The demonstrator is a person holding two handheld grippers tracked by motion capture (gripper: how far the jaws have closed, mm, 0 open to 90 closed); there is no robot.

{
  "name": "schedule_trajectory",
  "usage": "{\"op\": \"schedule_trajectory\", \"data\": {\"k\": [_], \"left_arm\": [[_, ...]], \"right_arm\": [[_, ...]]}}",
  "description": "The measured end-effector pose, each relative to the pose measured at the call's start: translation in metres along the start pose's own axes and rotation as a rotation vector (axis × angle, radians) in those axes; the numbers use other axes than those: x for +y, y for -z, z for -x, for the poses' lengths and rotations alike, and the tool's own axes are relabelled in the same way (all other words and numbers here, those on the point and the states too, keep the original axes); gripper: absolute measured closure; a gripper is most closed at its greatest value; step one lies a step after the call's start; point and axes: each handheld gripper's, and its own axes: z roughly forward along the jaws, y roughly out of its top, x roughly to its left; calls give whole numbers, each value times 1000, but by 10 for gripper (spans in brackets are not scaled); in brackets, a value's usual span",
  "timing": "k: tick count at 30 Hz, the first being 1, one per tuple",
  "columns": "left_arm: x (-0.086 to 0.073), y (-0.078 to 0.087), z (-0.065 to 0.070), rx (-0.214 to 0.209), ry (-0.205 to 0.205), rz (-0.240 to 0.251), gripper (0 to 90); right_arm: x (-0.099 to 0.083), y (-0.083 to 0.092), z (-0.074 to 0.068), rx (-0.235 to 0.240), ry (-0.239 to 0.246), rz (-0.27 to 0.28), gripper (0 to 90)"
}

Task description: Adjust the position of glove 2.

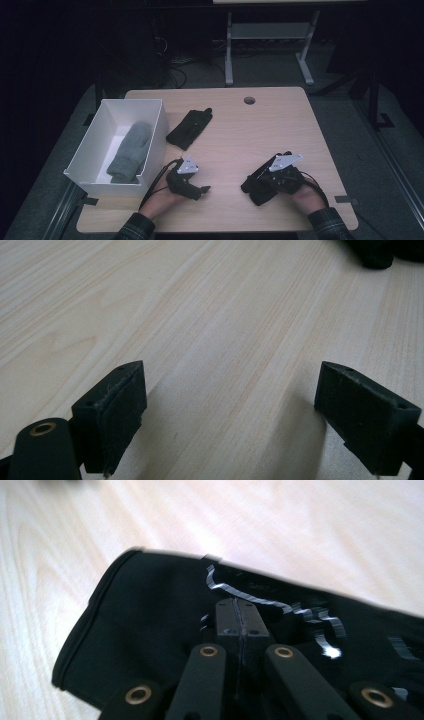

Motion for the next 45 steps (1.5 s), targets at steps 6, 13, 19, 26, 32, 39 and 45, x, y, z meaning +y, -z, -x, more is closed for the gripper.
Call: {"op": "schedule_trajectory", "data": {"k": [6, 13, 19, 26, 32, 39, 45], "left_arm": [[0, -1, 1, -2, 9, 9, 126], [0, 0, 0, 0, -3, 4, 126], [1, -1, -1, 3, -2, 6, 127], [1, -1, -1, 3, -2, 6, 126], [1, -1, -1, 5, 1, 7, 127], [1, -1, -1, 4, 2, 6, 127], [1, -1, -1, 4, 2, 6, 127]], "right_arm": [[-5, 21, 26, -92, -83, 62, 896], [-23, 37, 69, -203, -192, 80, 896], [-22, 37, 84, -229, -228, 98, 896], [-13, 19, 81, -189, -207, 72, 896], [-10, 5, 82, -171, -198, 31, 896], [10, -14, 79, -140, -174, 32, 896], [31, -32, 65, -92, -124, 28, 896]]}}
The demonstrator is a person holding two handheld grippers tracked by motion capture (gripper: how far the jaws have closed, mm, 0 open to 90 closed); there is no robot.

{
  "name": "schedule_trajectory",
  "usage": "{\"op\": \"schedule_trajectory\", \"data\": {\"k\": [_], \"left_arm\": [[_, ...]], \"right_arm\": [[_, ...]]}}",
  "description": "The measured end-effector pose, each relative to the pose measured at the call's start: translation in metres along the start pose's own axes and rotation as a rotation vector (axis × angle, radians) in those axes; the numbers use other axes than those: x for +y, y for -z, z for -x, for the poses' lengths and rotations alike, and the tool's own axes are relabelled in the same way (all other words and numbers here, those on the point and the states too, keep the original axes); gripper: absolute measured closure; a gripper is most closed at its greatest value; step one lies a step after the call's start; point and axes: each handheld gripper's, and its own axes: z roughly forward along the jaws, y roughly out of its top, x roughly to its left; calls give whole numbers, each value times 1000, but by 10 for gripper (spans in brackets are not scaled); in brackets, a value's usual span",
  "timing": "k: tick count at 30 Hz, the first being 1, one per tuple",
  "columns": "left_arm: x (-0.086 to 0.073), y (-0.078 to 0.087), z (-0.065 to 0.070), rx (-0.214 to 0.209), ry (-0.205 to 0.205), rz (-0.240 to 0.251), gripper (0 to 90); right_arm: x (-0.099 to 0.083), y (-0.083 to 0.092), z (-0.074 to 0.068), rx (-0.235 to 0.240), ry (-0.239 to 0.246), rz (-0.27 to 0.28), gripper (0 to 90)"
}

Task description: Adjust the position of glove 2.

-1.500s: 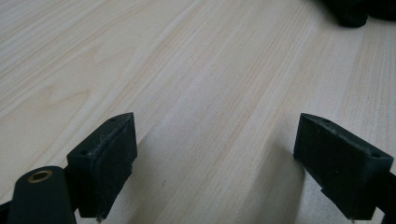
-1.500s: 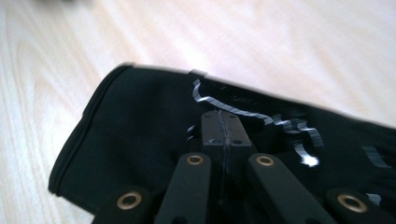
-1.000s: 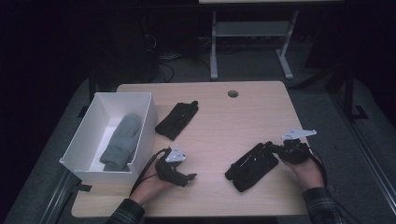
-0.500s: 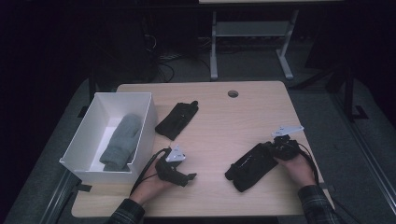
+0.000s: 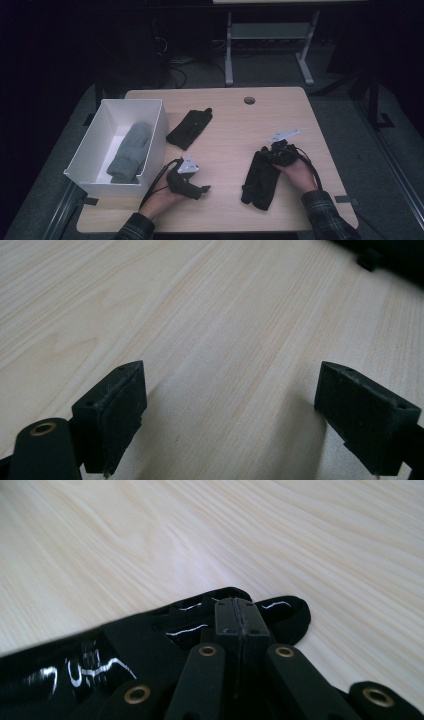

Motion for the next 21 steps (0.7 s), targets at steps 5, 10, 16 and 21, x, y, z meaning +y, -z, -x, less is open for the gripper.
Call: {"op": "schedule_trajectory", "data": {"k": [5, 10, 16, 21], "left_arm": [[0, 0, 0, 0, -1, -1, 127], [0, 0, 0, 0, -1, 0, 127], [0, 0, 0, 0, -1, -1, 126], [0, 0, 0, 0, -1, -1, 126]], "right_arm": [[12, -12, -16, 37, 45, 1, 896], [19, -20, -27, 69, 68, 3, 896], [21, -20, -31, 72, 80, 10, 858], [17, -2, -25, 62, 67, 57, 677]]}}
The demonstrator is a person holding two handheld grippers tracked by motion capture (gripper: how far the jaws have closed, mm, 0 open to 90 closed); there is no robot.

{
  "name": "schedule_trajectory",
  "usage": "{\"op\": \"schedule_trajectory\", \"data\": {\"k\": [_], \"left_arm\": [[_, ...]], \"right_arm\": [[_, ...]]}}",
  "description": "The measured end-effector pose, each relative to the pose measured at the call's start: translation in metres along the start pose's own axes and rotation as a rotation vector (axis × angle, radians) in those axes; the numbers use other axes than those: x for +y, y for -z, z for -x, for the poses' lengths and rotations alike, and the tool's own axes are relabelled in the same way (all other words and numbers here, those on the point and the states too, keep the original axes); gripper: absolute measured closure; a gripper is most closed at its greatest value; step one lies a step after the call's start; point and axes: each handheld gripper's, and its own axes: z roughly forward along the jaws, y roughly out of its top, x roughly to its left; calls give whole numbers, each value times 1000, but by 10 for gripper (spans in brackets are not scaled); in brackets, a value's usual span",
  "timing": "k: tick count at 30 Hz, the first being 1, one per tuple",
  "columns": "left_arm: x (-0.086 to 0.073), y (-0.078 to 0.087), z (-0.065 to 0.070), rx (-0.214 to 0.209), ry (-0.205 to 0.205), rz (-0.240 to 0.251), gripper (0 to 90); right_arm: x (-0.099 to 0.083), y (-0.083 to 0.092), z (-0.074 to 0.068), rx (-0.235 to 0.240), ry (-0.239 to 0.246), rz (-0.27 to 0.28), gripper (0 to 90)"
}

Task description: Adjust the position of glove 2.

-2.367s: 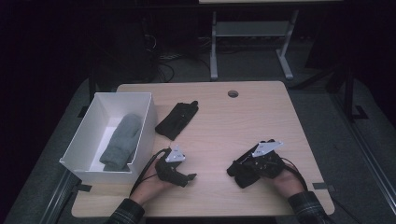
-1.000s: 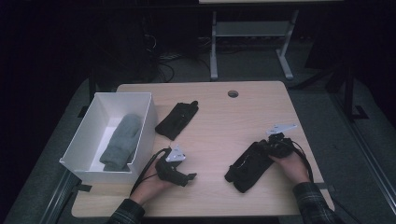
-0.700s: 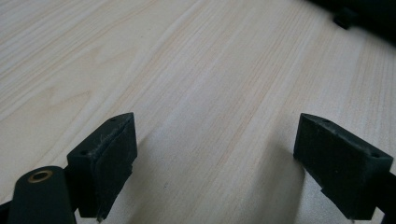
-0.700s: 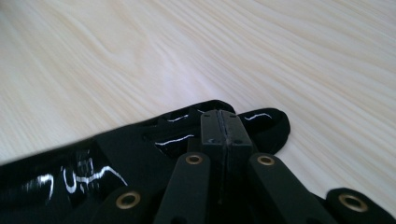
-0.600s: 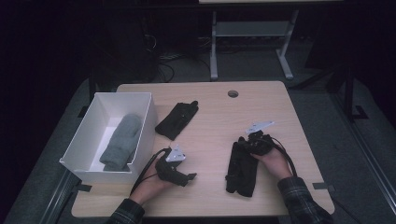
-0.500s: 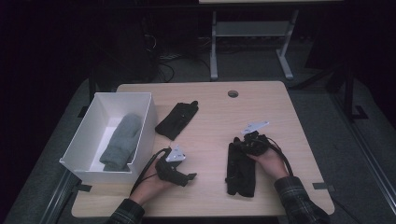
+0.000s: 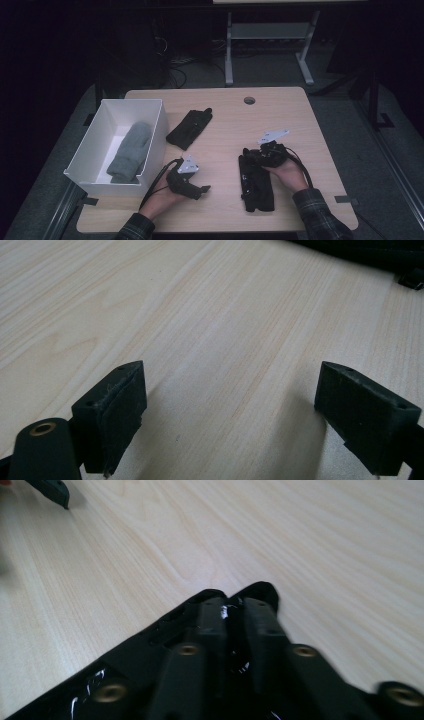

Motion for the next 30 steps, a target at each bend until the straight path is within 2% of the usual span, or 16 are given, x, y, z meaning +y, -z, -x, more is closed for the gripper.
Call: {"op": "schedule_trajectory", "data": {"k": [4, 7, 11, 14, 21, 27, 30], "left_arm": [[0, 0, 0, 0, 0, 1, 125], [0, 0, 0, 0, 0, 1, 125], [0, 0, 0, -2, 4, 4, 125], [0, 0, 0, -2, -3, -6, 125], [0, 0, 0, -2, -3, -5, 125], [0, 0, 0, -4, -4, -4, 125], [1, 0, 0, -3, -4, -6, 130]], "right_arm": [[-14, 13, 6, -26, -34, -6, 456], [-29, 25, 13, -37, -67, -14, 374], [-45, 40, 16, -74, -97, 7, 293], [-58, 50, 17, -102, -100, 10, 247], [-87, 63, 20, -127, -139, 0, 170], [-100, 68, 23, -172, -152, 28, 138], [-103, 66, 24, -192, -148, 24, 135]]}}
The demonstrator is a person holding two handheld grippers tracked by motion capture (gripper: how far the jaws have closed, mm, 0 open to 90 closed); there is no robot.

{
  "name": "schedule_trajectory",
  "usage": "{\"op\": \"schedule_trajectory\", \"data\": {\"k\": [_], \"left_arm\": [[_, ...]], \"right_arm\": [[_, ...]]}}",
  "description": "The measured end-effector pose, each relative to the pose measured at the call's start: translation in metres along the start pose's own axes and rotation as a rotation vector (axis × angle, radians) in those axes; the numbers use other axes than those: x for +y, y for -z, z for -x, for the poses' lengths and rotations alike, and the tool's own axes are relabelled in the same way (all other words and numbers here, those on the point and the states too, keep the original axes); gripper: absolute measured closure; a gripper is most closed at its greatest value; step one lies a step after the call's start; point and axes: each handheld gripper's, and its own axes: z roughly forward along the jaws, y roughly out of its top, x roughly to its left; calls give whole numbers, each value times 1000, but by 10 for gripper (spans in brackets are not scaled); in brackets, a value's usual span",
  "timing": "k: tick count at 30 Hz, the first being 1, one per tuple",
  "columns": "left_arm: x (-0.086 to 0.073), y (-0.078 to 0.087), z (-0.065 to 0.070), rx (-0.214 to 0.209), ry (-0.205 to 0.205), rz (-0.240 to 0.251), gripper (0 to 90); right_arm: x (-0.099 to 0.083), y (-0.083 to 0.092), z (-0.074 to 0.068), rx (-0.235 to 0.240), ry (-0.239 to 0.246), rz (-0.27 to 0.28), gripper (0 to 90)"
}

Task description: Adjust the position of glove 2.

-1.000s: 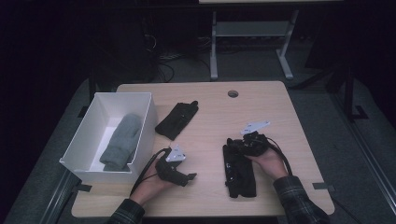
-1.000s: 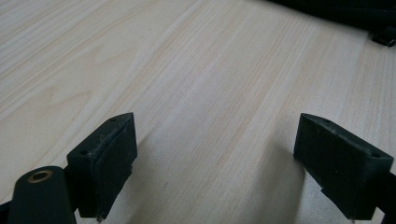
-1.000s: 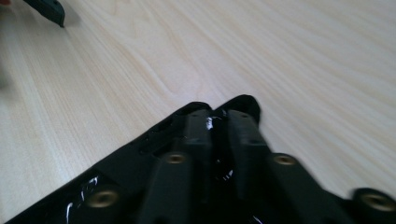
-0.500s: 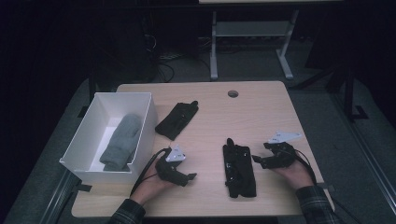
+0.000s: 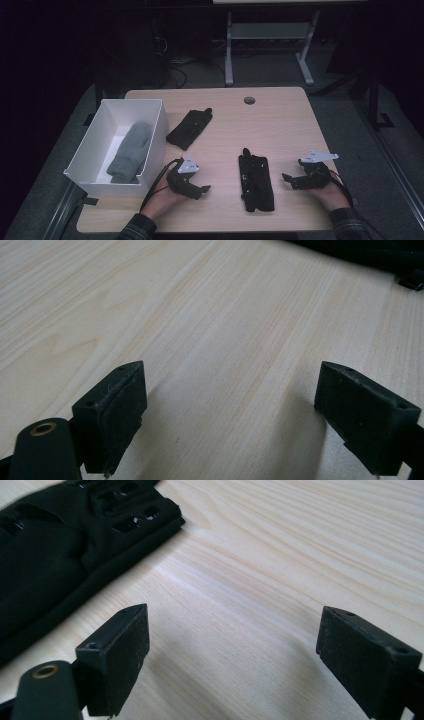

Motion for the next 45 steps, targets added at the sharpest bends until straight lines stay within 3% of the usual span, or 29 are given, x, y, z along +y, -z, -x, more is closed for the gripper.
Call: {"op": "schedule_trajectory", "data": {"k": [1, 4, 8, 15, 21, 27, 31, 39, 45], "left_arm": [[1, 0, 0, 1, 4, -3, 134], [4, 2, 0, 4, 8, -17, 193], [9, 3, -2, 8, 25, -27, 342], [26, 4, -16, 75, 101, -26, 659], [44, 2, -39, 146, 142, -22, 891], [63, -8, -58, 228, 160, -6, 894], [75, -20, -79, 270, 176, -13, 894], [84, -36, -111, 353, 166, -52, 895], [77, -47, -126, 350, 207, -95, 895]], "right_arm": [[-1, -1, -1, -13, 20, -5, 129], [-2, -3, -1, -13, 21, -4, 107], [-2, -4, 2, 4, -16, -17, 99], [-2, -4, 2, 3, -16, -18, 99], [-2, -4, 2, 2, -15, -17, 99], [-2, -4, 2, 3, -19, -20, 99], [-2, -4, 2, 4, -18, -20, 99], [-1, -5, 1, 13, -20, -21, 99], [-1, -5, 2, 14, -17, -20, 100]]}}
